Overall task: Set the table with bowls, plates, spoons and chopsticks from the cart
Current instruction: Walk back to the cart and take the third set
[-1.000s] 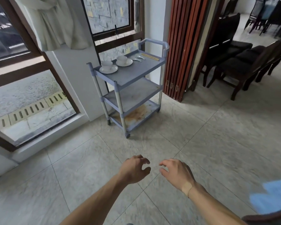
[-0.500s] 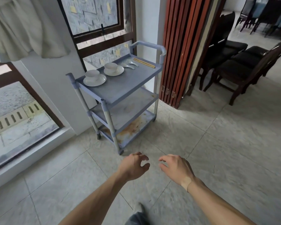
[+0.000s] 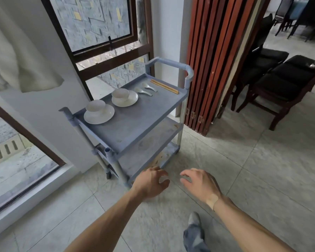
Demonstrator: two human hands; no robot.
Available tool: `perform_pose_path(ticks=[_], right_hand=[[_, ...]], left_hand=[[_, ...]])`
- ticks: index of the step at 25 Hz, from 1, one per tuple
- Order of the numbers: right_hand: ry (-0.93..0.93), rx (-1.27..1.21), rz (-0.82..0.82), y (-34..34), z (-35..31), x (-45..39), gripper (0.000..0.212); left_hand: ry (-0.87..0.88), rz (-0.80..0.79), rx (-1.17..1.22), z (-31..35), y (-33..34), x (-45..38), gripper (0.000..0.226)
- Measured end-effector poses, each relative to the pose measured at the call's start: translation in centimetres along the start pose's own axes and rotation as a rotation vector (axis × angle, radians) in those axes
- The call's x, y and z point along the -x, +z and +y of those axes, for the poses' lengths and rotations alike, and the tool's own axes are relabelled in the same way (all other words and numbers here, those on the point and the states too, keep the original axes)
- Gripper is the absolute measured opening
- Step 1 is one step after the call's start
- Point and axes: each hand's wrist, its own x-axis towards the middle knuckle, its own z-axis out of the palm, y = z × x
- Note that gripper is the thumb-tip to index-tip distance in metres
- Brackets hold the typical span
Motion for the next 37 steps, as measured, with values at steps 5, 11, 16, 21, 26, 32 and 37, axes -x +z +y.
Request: perform_pose_path(ticks=[5, 11, 16, 21, 26, 32, 37], right_hand=[[-0.1, -0.008, -0.003, -2.8, 2.7, -10.8, 0.029], [-0.238, -0.001, -0.016, -7.2, 6.3, -22.4, 0.031], [-0.332, -0.018, -0.071, -8.4, 6.1, -29.5, 0.032], [-0.465, 0.014, -0.144, -7.6, 2.2, -35.4, 0.036], [-0.552, 0.037, -0.226, -5.6, -3.4, -41.0, 0.04], [-0.584, 0.126, -0.319, -2.3, -10.5, -47.4, 0.043], [-0.602, 0.151, -0.312, 1.2, -15.5, -50.5, 0.041]], left_hand=[[-0.107, 0.025, 0.024, -1.6, -1.6, -8.9, 0.035], [-0.291, 0.094, 0.108, -2.2, -4.3, -18.5, 0.035], [-0.426, 0.117, 0.125, -4.3, -6.1, -22.0, 0.04], [-0.54, 0.195, 0.188, -8.1, -7.4, -22.5, 0.038], [-0.665, 0.266, 0.246, -13.8, -8.5, -22.4, 0.038], [-0.827, 0.339, 0.307, -21.3, -10.0, -22.0, 0.04], [-1.026, 0.439, 0.369, -26.1, -10.4, -20.2, 0.041]])
